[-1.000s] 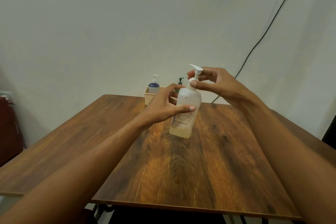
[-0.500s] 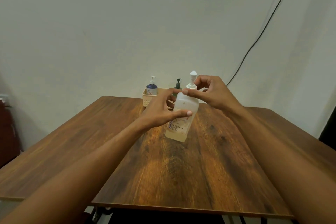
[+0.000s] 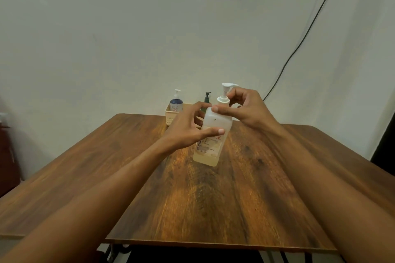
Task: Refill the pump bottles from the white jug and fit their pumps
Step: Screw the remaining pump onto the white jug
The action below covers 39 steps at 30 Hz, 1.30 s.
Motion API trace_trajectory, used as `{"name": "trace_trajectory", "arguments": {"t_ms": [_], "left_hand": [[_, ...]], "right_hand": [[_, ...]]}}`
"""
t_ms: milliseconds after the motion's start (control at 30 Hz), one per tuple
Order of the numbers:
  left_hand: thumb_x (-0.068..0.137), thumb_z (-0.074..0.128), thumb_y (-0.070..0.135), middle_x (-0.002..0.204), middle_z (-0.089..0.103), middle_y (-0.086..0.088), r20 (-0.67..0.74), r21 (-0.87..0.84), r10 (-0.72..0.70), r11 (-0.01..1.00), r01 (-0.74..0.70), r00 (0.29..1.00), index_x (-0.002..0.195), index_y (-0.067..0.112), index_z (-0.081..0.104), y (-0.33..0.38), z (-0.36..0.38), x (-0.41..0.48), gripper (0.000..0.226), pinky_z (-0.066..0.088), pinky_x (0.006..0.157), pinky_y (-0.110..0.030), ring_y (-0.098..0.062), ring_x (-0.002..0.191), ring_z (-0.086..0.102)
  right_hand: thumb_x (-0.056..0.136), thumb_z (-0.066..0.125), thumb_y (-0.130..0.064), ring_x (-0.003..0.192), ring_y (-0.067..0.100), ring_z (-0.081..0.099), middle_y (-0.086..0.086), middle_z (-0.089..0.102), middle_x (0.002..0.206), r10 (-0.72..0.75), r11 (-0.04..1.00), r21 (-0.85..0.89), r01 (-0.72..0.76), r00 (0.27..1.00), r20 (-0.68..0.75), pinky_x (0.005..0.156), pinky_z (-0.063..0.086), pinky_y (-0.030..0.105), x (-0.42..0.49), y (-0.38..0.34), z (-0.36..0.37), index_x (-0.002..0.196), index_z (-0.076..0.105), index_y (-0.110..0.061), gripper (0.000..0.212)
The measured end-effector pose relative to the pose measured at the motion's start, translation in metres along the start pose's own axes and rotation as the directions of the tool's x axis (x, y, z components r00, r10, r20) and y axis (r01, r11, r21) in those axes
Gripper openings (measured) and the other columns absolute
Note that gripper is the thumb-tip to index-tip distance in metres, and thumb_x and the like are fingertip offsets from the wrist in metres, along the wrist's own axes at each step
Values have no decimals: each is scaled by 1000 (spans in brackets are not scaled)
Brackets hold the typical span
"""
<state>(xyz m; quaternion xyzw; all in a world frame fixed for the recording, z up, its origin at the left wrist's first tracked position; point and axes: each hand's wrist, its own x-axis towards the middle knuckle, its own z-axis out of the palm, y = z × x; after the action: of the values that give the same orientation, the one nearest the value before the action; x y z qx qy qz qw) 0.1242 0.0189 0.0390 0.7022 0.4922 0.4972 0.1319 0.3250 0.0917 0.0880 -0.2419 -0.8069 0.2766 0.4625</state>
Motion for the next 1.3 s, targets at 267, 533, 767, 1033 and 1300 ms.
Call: {"name": "trace_trajectory", "arguments": {"t_ms": [267, 533, 767, 1033, 1300], "left_hand": [[73, 82, 60, 120, 69, 2, 5, -79, -13, 997, 13, 1000, 136, 27, 55, 7, 3, 2, 76, 64, 83, -43, -16, 103, 71], [76, 84, 53, 116, 71, 1, -17, -90, -8, 996, 7, 1000, 137, 25, 55, 10, 5, 2, 73, 64, 81, -42, -15, 99, 73], [73, 83, 60, 118, 70, 3, 0, -90, -28, 996, 28, 1000, 137, 29, 55, 4, 5, 1, 77, 64, 83, -41, -14, 102, 72], [70, 84, 62, 116, 70, 6, -1, -84, -29, 996, 29, 1000, 135, 29, 55, 4, 6, 1, 78, 64, 81, -38, -11, 99, 72], [73, 83, 59, 121, 68, 2, -7, -63, -19, 998, 19, 1000, 136, 26, 55, 3, 3, 2, 77, 64, 84, -41, -15, 103, 71]], "right_hand": [[85, 80, -53, 115, 9, 73, -7, 78, 123, 89, 995, 37, -96, 982, 165, 98, 58, 33, 4, -12, -6, 124, 75, -21, 50], [80, 92, -37, 101, 11, 76, 0, 82, 105, 85, 994, 71, -87, 996, 31, 97, 62, 47, 7, -13, -3, 90, 81, -25, 19], [74, 92, -52, 104, 23, 77, 13, 78, 116, 119, 993, -18, -118, 990, 80, 90, 64, 46, 8, -11, 5, 106, 67, -8, 60], [82, 87, -42, 119, 16, 72, 3, 81, 117, 121, 993, -10, -121, 980, 161, 109, 54, 48, 12, -18, -19, 107, 81, -10, 42], [87, 77, -56, 123, 16, 70, -4, 75, 130, 190, 980, 7, -198, 952, 240, 109, 56, 47, 13, -18, -15, 134, 70, -19, 60]]}}
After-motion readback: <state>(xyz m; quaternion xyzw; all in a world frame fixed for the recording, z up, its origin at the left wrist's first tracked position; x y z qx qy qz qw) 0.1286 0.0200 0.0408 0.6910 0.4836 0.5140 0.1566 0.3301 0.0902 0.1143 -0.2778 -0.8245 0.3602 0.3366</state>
